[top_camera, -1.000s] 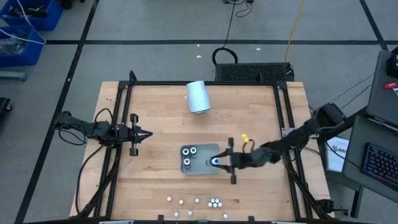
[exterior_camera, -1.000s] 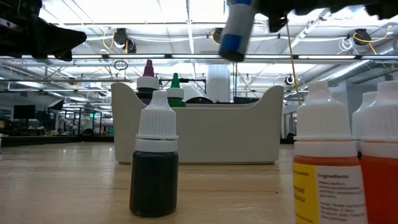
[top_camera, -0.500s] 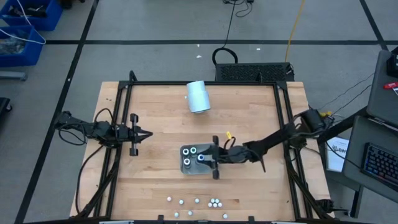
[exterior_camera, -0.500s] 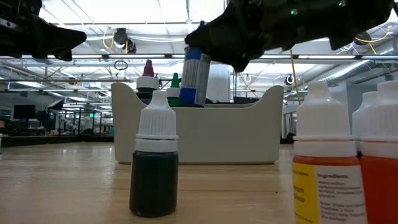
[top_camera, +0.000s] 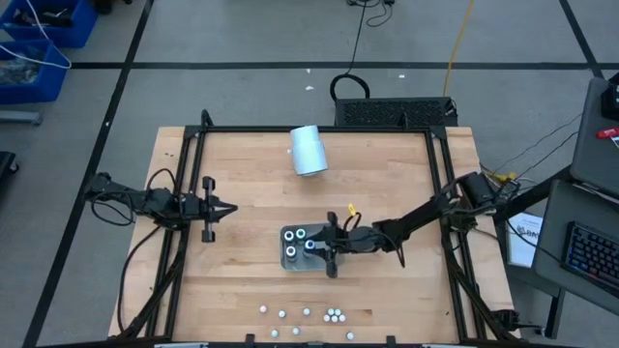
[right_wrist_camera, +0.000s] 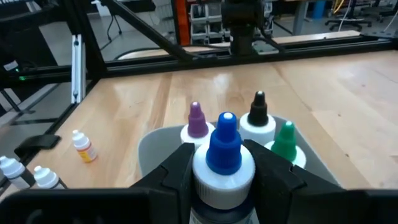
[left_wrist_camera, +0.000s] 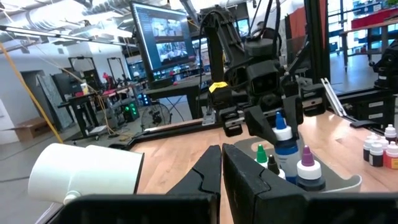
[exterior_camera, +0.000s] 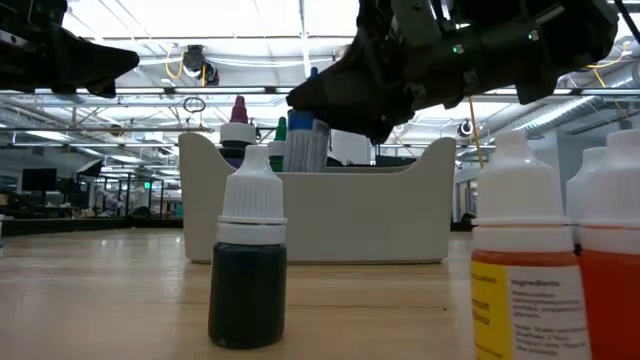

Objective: Pick & Place food coloring
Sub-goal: Put the big blue food coloring bottle into the gray bin

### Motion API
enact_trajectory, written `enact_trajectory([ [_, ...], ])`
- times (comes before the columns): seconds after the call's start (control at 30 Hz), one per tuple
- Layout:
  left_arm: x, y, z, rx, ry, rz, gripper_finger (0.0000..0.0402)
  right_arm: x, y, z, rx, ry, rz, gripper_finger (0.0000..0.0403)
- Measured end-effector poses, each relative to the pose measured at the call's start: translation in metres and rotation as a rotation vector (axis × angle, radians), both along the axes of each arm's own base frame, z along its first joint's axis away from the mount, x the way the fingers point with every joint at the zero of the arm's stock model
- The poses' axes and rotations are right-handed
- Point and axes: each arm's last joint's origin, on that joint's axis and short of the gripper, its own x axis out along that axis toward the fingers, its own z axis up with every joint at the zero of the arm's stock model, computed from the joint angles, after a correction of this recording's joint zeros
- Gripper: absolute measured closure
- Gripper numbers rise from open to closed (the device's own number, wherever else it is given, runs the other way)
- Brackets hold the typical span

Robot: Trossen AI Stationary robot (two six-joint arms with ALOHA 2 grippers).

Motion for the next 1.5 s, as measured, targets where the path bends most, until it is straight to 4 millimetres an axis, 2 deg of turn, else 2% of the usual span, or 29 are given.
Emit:
enact_trajectory([
  [0.17, 0.000, 0.000, 0.000, 0.001, -0.001, 0.000, 0.0378, 0.007, 0.002, -0.005, -0.001, 0.003, 0.002, 0.0283],
  [0.43, 0.000, 0.000, 0.000, 0.001, -0.001, 0.000, 0.0378, 0.025, 0.008, -0.014, -0.046, 0.039, 0.010, 0.0291],
  [0.83, 0.000, 0.000, 0.000, 0.002, 0.002, 0.000, 0.0378, 0.027, 0.001, -0.022, -0.081, 0.102, -0.003, 0.0282],
  [1.23, 0.000, 0.000, 0.000, 0.002, 0.002, 0.001, 0.0378, 0.026, 0.006, -0.021, -0.110, 0.088, 0.068, 0.0246],
  [1.5, 0.000, 0.000, 0.000, 0.002, 0.002, 0.000, 0.0378, 0.025, 0.010, -0.020, -0.127, 0.073, 0.085, 0.0207],
])
